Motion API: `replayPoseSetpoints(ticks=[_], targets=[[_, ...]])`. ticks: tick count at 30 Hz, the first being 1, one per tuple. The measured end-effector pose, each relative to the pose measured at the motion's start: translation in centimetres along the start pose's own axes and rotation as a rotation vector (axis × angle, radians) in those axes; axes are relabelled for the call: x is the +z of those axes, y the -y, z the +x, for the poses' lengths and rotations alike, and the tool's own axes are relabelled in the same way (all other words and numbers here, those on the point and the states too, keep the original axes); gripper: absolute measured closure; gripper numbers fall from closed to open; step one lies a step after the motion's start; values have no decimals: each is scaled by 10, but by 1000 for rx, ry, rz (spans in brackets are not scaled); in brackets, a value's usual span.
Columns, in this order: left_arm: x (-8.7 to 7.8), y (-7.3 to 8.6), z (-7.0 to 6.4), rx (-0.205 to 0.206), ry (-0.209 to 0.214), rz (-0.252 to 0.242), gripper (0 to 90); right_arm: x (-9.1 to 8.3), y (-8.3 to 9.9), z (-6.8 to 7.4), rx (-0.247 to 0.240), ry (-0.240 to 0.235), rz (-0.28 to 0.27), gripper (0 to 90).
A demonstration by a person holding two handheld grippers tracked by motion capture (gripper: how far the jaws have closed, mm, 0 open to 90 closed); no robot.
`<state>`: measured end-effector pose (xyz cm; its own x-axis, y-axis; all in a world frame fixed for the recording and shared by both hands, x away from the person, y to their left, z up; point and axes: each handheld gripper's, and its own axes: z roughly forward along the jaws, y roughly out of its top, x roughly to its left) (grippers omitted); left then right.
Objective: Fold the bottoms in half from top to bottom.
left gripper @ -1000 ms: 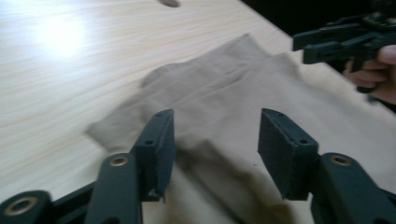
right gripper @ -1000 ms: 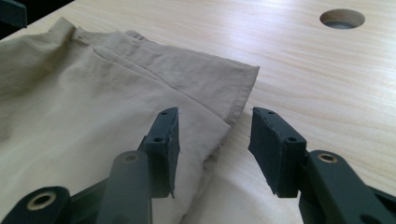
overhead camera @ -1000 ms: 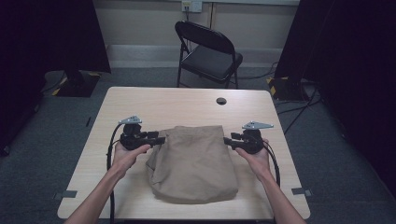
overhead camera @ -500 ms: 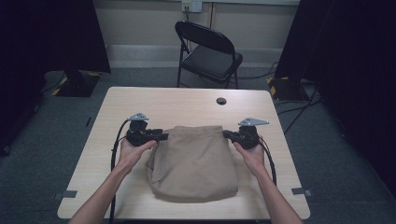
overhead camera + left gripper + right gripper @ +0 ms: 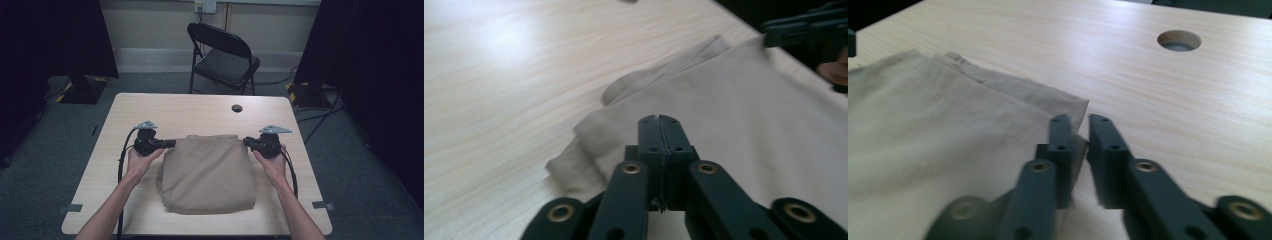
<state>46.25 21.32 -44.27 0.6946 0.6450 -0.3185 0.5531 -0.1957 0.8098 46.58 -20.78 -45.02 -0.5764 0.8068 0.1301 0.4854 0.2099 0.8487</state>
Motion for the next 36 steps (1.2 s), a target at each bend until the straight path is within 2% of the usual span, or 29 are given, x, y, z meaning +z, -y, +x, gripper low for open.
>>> replayPoseSetpoints(ticks=[1,4,8,10,13,17,20,23,24,26,31,36], targets=[[-3,-1,-3,11,14,-8,860,-3,-1,1,-2,2,-6,703],[-11,-3,-14,41,42,-4,849,-13,-4,6,-17,-29,-10,690],[-15,4,-28,66,102,29,822,-27,-3,23,-69,-108,2,769],[-13,10,-35,75,134,60,813,-34,-1,32,-95,-140,5,810],[-6,17,-43,110,143,105,831,-36,7,44,-118,-166,34,849],[7,30,-43,96,154,150,851,-29,21,54,-155,-199,103,859],[14,37,-43,107,141,192,854,-21,27,54,-152,-204,125,857],[13,40,-40,107,130,196,855,-14,34,53,-155,-199,159,847],[13,42,-38,100,121,197,854,-12,36,52,-156,-191,170,843],[15,45,-33,112,84,219,863,-9,39,49,-164,-170,192,841],[20,52,-21,79,84,234,868,-6,43,36,-130,-144,203,839],[24,52,-24,81,90,239,868,-5,44,32,-123,-140,209,824]])
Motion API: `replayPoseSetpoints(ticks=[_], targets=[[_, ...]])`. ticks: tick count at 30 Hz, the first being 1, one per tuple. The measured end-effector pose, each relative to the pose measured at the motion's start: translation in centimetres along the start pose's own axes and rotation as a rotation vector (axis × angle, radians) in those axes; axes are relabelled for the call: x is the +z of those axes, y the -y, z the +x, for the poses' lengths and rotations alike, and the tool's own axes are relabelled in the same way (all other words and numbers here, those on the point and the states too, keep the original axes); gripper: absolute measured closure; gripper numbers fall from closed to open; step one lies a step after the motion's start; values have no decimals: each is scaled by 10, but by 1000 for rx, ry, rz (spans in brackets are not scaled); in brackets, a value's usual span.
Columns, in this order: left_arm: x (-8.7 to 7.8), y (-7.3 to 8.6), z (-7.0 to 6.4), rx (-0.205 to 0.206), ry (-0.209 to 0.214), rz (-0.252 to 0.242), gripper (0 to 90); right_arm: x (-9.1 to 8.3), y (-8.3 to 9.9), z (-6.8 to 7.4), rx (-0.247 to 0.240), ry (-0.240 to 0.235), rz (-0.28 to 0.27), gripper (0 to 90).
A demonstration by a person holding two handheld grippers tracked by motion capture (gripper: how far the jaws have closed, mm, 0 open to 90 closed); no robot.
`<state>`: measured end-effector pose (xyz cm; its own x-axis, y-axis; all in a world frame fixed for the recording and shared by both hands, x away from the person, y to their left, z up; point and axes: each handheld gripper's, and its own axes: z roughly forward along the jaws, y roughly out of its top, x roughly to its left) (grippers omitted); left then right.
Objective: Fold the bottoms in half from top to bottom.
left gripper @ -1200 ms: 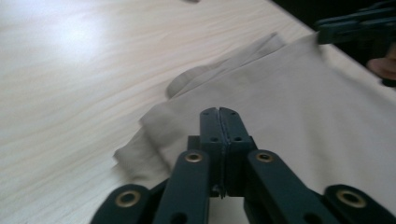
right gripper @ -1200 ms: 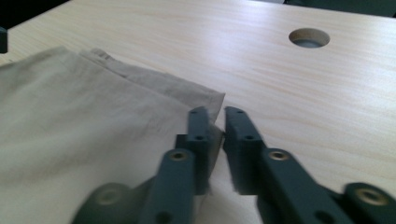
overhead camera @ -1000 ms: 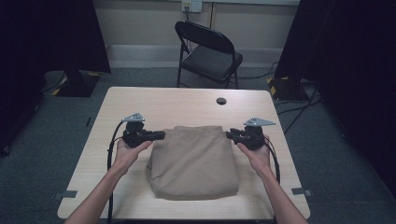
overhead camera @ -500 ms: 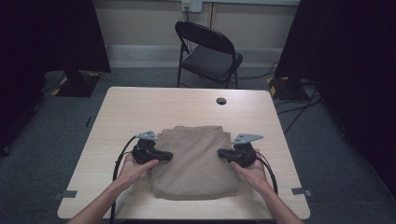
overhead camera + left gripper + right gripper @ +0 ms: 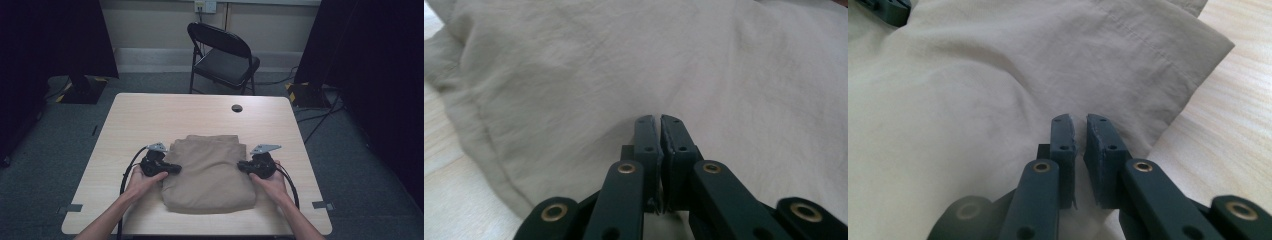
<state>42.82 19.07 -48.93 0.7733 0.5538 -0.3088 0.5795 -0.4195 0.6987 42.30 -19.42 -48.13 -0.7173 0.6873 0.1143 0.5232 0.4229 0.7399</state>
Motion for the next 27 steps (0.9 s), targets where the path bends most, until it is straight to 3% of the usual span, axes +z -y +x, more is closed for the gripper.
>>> replayPoseSetpoints(ticks=[4,7,10,12,15,19,24,27], targets=[[1,-2,-6,6,28,-15,862,4,4,-6,10,21,22,808],[3,-2,-11,15,33,-10,855,-1,2,-6,20,30,-8,780],[6,-1,-11,18,29,9,855,-11,-6,8,12,-30,-74,776],[8,-1,-10,15,23,11,864,-10,-11,23,-17,-75,-87,782],[9,-1,-11,19,13,18,878,2,-19,41,-65,-128,-64,798],[10,0,-10,25,1,17,899,17,-27,51,-85,-178,-39,818],[11,0,-12,43,-17,19,900,38,-16,54,-128,-162,61,831],[11,0,-11,40,-13,17,900,40,-13,48,-111,-175,54,883]])
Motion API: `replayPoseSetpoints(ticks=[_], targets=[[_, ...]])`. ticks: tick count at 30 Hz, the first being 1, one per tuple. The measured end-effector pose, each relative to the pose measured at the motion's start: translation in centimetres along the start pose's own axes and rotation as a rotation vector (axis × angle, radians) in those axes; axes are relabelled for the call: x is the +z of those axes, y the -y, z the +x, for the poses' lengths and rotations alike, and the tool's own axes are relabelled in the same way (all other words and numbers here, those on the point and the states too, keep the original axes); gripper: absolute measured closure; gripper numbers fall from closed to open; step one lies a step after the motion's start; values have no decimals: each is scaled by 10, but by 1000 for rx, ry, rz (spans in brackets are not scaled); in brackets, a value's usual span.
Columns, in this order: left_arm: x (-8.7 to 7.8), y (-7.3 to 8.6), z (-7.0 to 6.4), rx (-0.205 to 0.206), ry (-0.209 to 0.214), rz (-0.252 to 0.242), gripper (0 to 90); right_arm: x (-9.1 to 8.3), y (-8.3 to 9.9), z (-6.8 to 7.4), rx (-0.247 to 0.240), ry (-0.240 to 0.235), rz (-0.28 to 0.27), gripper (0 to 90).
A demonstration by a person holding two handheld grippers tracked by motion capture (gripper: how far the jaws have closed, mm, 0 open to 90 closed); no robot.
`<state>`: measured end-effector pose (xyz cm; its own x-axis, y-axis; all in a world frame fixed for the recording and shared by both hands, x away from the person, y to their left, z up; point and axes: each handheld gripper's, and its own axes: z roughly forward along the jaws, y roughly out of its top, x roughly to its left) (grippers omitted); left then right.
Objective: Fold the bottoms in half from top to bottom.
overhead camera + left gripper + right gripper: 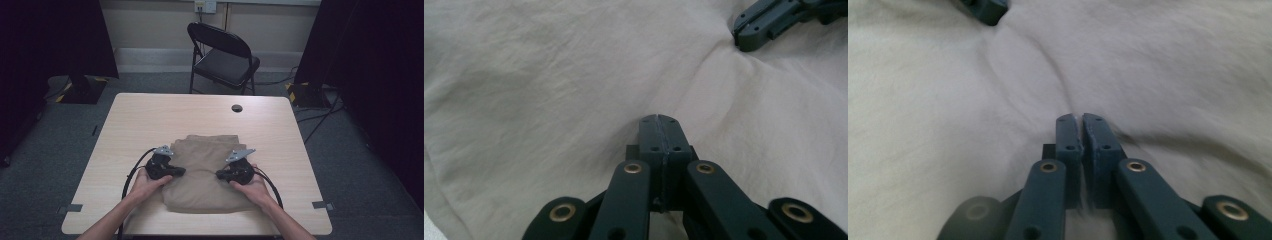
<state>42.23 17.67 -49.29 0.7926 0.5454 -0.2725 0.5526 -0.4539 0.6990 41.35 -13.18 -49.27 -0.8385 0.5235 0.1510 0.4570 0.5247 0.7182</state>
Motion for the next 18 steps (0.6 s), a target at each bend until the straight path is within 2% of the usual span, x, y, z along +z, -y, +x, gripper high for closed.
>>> replayPoseSetpoints(ticks=[2,6,11,15,18], targets=[[0,0,1,-1,3,-2,900,-2,2,-3,6,-1,-10,894],[0,0,-1,8,-4,1,900,-8,6,-7,-3,28,-8,898],[0,1,-2,1,-10,-2,900,-17,10,-12,-11,61,3,896],[0,0,-2,-6,-10,-1,900,-28,16,-16,8,71,8,865],[0,0,-1,-7,-10,0,900,-36,21,-17,-12,111,27,839]])
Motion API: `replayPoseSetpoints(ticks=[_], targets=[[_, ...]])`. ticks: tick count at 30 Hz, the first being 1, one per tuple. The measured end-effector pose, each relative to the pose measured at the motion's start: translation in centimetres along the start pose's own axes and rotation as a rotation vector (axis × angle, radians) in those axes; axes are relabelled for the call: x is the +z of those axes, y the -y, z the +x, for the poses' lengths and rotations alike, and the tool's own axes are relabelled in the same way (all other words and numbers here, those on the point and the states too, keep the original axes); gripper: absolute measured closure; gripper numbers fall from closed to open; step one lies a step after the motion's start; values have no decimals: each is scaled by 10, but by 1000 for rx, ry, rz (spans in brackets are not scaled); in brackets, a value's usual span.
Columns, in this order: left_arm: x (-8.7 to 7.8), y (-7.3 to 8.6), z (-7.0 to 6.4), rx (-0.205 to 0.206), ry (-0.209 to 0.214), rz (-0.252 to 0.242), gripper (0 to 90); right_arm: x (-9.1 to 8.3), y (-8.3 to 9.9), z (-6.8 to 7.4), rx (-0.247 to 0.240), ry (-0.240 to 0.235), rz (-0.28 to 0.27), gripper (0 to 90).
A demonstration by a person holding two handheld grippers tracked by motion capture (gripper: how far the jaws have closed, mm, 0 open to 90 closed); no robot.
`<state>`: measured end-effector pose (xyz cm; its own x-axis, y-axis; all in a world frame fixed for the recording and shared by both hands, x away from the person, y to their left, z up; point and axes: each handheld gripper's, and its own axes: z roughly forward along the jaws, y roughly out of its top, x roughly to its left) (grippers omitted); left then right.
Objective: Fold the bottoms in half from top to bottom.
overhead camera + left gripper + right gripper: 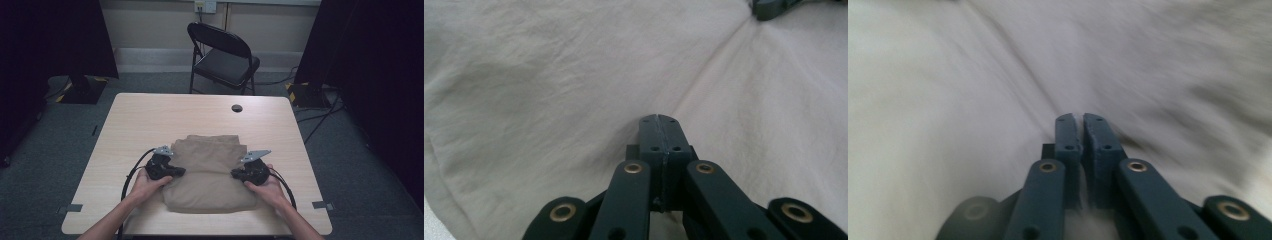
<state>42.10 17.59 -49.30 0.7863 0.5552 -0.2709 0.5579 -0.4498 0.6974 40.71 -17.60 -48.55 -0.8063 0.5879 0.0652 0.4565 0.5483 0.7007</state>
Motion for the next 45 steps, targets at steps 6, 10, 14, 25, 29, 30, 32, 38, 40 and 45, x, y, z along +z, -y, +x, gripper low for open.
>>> replayPoseSetpoints(ticks=[6,10,14,25,29,30,32,38,40,45], targets=[[0,1,2,-6,13,-5,900,-12,11,-8,21,3,8,860],[0,0,1,-4,10,-4,900,-14,15,-15,37,14,7,900],[0,-2,-1,24,-6,8,900,-15,16,-15,37,35,4,883],[-11,-5,-12,20,45,-22,900,-35,3,15,26,-29,-94,769],[-7,-7,-11,18,43,-17,900,-39,-2,34,0,-92,-132,741],[-4,-6,-10,17,37,-4,900,-39,-4,38,-6,-110,-140,721],[1,-4,-8,21,24,31,900,-36,-6,47,-25,-153,-132,667],[4,-3,-5,10,26,34,900,-25,-9,71,-88,-263,-99,568],[4,-3,-4,6,29,33,900,-23,-7,77,-109,-276,-85,549],[2,-2,-3,7,24,38,900,-33,5,77,-124,-247,-63,549]])
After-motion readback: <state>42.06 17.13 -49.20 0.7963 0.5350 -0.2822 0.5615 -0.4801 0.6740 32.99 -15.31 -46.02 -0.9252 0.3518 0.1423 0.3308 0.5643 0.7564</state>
